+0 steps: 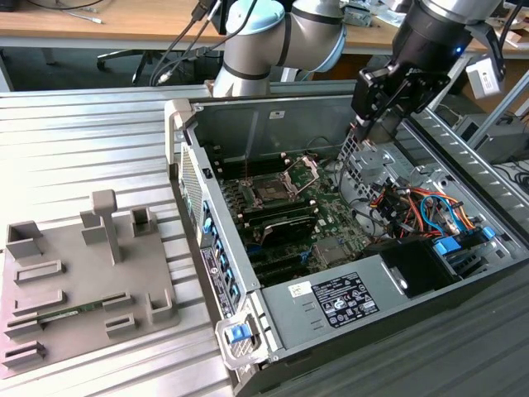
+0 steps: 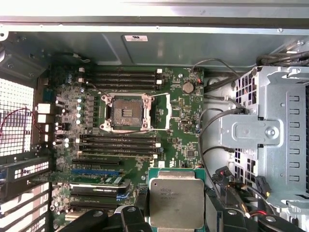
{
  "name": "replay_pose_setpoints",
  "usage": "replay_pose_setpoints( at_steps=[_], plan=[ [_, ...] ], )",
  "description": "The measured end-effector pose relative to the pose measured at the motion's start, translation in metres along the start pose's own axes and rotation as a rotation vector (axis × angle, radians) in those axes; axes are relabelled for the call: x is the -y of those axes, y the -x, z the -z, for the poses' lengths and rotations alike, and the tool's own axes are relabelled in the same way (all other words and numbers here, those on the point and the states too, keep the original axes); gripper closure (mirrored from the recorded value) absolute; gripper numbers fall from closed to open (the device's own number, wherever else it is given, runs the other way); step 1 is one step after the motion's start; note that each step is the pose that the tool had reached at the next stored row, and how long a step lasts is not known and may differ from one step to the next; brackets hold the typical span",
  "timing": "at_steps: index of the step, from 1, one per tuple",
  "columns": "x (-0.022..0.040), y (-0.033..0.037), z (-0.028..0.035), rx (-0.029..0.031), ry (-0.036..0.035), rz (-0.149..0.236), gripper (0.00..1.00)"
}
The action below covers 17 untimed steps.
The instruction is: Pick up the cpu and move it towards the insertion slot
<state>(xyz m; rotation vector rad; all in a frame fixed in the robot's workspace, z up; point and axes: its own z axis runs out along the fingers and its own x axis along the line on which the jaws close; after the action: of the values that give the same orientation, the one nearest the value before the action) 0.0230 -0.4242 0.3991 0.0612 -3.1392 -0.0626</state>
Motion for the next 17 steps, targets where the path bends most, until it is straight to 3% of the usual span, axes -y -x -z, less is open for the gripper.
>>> replay_pose_setpoints(
  at_steps=[17],
  plan=[
    [-0.0089, 0.0004, -0.0009, 0.0, 0.0, 0.0, 0.45]
  ],
)
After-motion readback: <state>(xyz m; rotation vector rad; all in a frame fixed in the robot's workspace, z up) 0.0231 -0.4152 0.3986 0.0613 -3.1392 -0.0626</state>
